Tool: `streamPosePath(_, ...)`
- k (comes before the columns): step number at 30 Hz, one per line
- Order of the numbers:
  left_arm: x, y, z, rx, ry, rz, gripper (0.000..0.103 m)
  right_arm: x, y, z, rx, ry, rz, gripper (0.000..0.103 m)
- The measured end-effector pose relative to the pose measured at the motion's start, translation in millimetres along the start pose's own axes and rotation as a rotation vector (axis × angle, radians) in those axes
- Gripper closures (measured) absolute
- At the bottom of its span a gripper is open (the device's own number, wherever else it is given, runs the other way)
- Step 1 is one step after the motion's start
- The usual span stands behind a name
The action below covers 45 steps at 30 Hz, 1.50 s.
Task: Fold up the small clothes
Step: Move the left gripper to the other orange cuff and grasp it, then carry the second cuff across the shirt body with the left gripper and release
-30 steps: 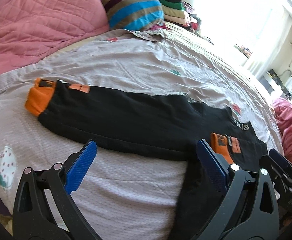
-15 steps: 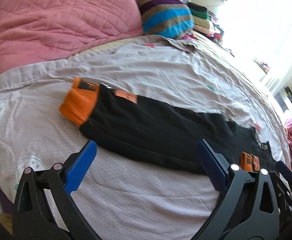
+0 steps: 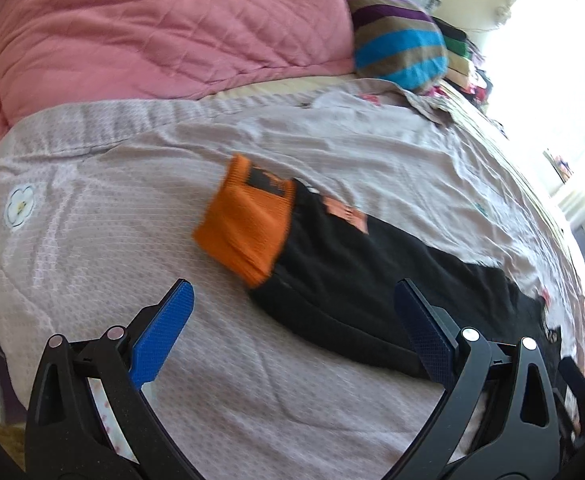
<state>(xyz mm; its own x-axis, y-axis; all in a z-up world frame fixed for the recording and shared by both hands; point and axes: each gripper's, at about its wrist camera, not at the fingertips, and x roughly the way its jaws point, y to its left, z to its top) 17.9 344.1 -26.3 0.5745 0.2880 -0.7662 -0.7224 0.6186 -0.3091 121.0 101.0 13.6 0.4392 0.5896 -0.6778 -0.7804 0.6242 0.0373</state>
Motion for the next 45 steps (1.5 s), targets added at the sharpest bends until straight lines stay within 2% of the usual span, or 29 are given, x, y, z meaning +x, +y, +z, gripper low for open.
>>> streamPosePath(6,17.6,19.8,9.4,-0.115,0.01,0.003,0.009,11.1,9.6,-4.8,0.008,0.027,0.034,0.005)
streamPosePath(11,25.7,25.8,19.9,-0.164,-0.036,-0.006,0.01,11.9,7.1,-10.4,0.053,0.038,0.048,0.005)
streamPosePath(14,35.6,27.6,24.9,-0.168,-0.032,0.013,0.035,8.5,3.0,-13.8,0.08,0.037,0.045,0.005)
streamPosePath(15,37.2,26.2,25.9,-0.157,-0.032,0.014,0.049,7.3,1.0,-15.3,0.091,0.04,0.045,0.005)
streamPosePath(16,37.5,24.4,26.3,-0.147,-0.035,0.006,0.064,5.6,-2.0,-17.0,0.108,0.041,0.051,0.005)
streamPosePath(17,37.8,23.2,27.1,-0.14,-0.033,-0.01,0.072,4.0,-4.0,-18.3,0.119,0.042,0.053,0.005)
streamPosePath(18,37.4,22.2,26.8,-0.136,-0.032,-0.028,0.085,2.8,-6.4,-19.8,0.131,0.043,0.054,0.005)
streamPosePath(19,34.6,20.5,26.2,-0.13,-0.036,-0.061,0.09,1.0,-9.5,-22.1,0.148,0.044,0.056,0.005)
streamPosePath(30,-17.6,-5.4,9.5,-0.061,-0.153,-0.263,0.094,-14.3,-37.0,-37.9,0.255,0.044,0.063,0.005)
streamPosePath(40,-46.7,-39.3,-8.6,0.003,-0.169,-0.364,0.095,-42.0,-61.6,-46.9,0.305,0.009,0.029,0.005)
streamPosePath(45,-64.4,-56.5,-14.6,0.029,-0.172,-0.419,0.095,-61.2,-73.2,-51.5,0.287,-0.029,-0.042,0.005)
